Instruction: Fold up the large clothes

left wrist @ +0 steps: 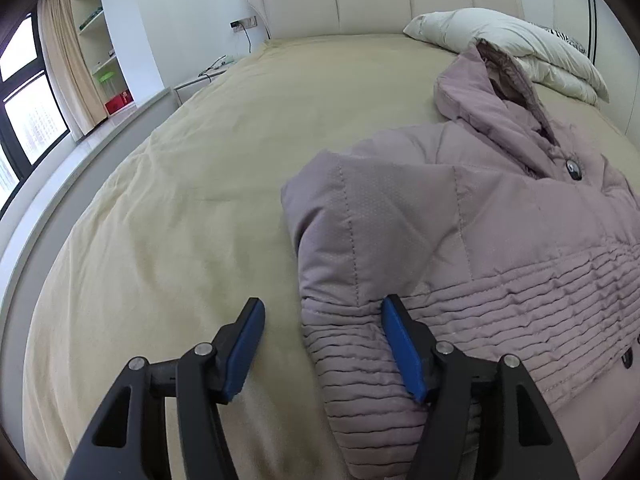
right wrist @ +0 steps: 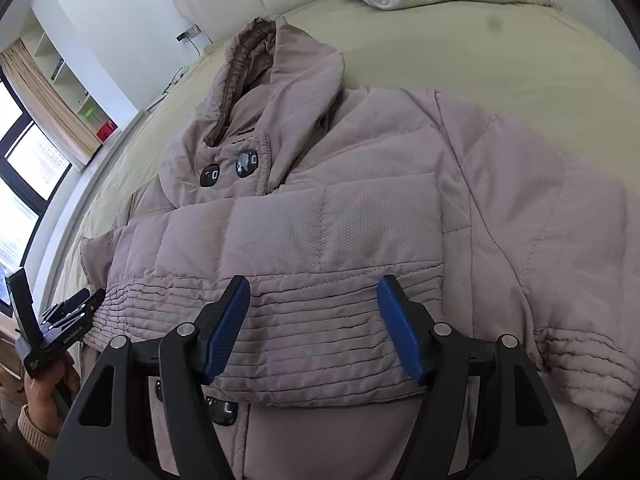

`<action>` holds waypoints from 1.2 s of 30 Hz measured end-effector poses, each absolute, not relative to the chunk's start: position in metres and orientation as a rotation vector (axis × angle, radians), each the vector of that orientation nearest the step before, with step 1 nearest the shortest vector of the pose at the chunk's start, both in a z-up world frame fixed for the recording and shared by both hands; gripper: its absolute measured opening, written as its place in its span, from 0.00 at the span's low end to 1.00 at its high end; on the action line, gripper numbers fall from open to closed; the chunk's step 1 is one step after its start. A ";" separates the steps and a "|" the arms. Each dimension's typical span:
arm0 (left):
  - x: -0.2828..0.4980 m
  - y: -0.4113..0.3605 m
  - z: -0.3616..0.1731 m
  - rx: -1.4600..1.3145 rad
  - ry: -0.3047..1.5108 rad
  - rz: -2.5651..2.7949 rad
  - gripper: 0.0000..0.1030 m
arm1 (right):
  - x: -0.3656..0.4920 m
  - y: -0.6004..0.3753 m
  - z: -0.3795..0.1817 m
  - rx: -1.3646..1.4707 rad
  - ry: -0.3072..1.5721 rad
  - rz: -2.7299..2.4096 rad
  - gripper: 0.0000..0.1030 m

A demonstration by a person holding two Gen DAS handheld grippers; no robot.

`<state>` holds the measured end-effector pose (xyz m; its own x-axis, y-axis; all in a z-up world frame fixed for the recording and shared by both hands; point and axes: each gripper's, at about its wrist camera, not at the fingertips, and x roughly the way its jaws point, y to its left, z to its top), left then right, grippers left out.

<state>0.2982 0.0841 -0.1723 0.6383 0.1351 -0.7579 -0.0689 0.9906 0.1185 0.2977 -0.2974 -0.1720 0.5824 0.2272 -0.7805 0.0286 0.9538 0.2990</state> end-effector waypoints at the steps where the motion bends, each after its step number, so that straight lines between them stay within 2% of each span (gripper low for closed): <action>1: 0.293 0.082 -0.168 0.089 0.845 0.128 0.61 | 0.294 -0.296 -0.165 0.302 0.915 0.135 0.64; 3: 0.286 0.075 -0.170 0.114 0.814 0.152 0.62 | 0.290 -0.291 -0.159 0.287 0.865 0.153 0.64; 6: 0.294 0.080 -0.183 0.072 0.872 0.128 0.64 | 0.303 -0.285 -0.187 0.213 0.968 0.110 0.66; 9: 0.294 0.086 -0.170 0.040 0.880 0.120 0.64 | 0.301 -0.281 -0.182 0.162 0.959 0.123 0.67; 11: 0.277 0.083 -0.151 0.067 0.794 0.147 0.63 | 0.284 -0.294 -0.162 0.277 0.930 0.111 0.67; 15: 0.234 0.072 -0.113 0.019 0.702 0.076 0.64 | 0.209 -0.351 -0.128 0.574 0.746 0.093 0.67; 17: 0.210 0.062 -0.099 -0.001 0.673 0.023 0.68 | 0.159 -0.392 -0.127 0.742 0.682 0.024 0.67; 21: 0.164 0.037 -0.086 -0.041 0.652 -0.078 0.74 | 0.039 -0.478 -0.151 1.068 0.554 -0.224 0.67; 27: 0.121 0.008 -0.094 -0.119 0.725 -0.170 0.75 | -0.117 -0.565 -0.203 1.421 0.346 -0.540 0.67; 34: 0.096 -0.006 -0.095 -0.150 0.758 -0.205 0.75 | -0.151 -0.612 -0.214 1.548 0.138 -0.579 0.67; 36: 0.091 -0.006 -0.094 -0.159 0.764 -0.215 0.75 | -0.148 -0.622 -0.213 1.521 0.133 -0.608 0.63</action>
